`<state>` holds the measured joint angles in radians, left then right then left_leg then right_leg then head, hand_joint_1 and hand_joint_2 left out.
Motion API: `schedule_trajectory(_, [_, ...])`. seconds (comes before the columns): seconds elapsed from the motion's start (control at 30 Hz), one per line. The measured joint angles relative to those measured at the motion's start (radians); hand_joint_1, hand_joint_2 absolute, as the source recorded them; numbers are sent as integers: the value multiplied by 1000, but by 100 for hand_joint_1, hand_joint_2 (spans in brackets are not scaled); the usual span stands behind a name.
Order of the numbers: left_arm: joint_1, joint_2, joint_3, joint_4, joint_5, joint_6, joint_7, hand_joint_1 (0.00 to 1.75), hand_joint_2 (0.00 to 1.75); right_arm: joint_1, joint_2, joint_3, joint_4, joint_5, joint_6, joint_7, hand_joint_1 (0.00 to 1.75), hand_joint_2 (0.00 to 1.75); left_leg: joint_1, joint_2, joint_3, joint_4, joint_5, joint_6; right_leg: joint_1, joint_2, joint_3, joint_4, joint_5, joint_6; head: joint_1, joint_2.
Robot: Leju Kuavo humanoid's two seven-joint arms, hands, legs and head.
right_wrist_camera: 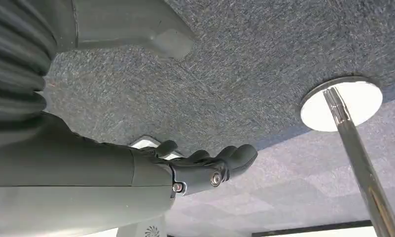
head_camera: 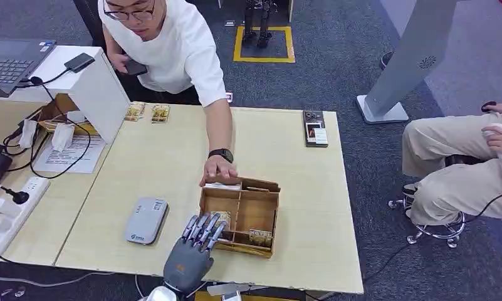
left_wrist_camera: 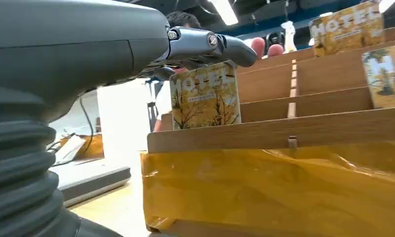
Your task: Pass the card to the sensor for recognition and then transmit it.
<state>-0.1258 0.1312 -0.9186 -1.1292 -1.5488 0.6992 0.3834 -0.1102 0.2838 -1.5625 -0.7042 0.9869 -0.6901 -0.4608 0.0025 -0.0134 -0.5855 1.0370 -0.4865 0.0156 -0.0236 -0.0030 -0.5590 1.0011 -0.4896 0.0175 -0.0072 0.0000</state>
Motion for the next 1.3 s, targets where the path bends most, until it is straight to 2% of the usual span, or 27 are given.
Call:
schedule_trajectory(0.47, [-5, 0, 0, 0, 0, 0, 19, 0, 175, 0, -1, 0, 0, 0, 0, 1, 0, 175, 0, 0, 0, 0, 0, 0, 0, 0, 0, 0, 0, 0, 0, 0])
schedule_trajectory(0.77, [-24, 5, 0, -1, 0, 0, 141, 0, 175, 0, -1, 0, -1, -3, 0, 14, 0, 175, 0, 0, 0, 0, 0, 0, 0, 0, 0, 0, 0, 0, 0, 0])
schedule_trajectory(0.97, [-28, 15, -2, -11, 0, 0, 178, 0, 175, 0, -1, 0, -1, -3, 0, 14, 0, 175, 0, 0, 0, 0, 0, 0, 0, 0, 0, 0, 0, 0, 0, 0])
schedule_trajectory(1.0, [-29, 16, -2, -15, 0, 0, 187, 7, 175, 0, -1, 0, -1, -3, 0, 14, 0, 175, 0, 0, 0, 0, 0, 0, 0, 0, 0, 0, 0, 0, 0, 0])
schedule_trajectory(1.03, [-29, 18, -2, -19, 0, 0, 202, 33, 175, 0, -1, 0, -1, -3, 0, 16, 0, 175, 0, 0, 0, 0, 0, 0, 0, 0, 0, 0, 0, 0, 0, 0])
schedule_trajectory(1.07, [-31, 20, -2, -22, 0, 0, 219, 72, 175, 0, -1, 0, -2, -3, 0, 21, 0, 175, 0, 0, 0, 0, 0, 0, 0, 0, 0, 0, 0, 0, 0, 0])
schedule_trajectory(1.1, [-34, 23, -2, -26, 0, 0, 237, 99, 175, 0, -1, 0, -4, -3, 0, 22, 0, 175, 0, 0, 0, 0, 0, 0, 0, 0, 0, 0, 0, 0, 0, 0])
schedule_trajectory(1.13, [-38, 26, -3, -29, 0, 0, 260, 115, 175, 0, -1, 0, -5, -3, 0, 23, 0, 175, 0, 0, 0, 0, 0, 0, 0, 0, 0, 0, 0, 0, 0, 0])
schedule_trajectory(1.17, [-41, 29, -5, -29, 0, 0, 272, 143, 175, 0, -1, 0, -6, -3, 0, 24, 0, 175, 0, 0, 0, 0, 0, 0, 0, 0, 0, 0, 0, 0, 0, 0])
schedule_trajectory(1.3, [-46, 37, -21, -32, 0, 0, 298, 143, 175, 0, -1, 0, -10, -3, 0, 30, 0, 175, 0, 0, 0, 0, 0, 0, 0, 0, 0, 0, 0, 0, 0, 0])
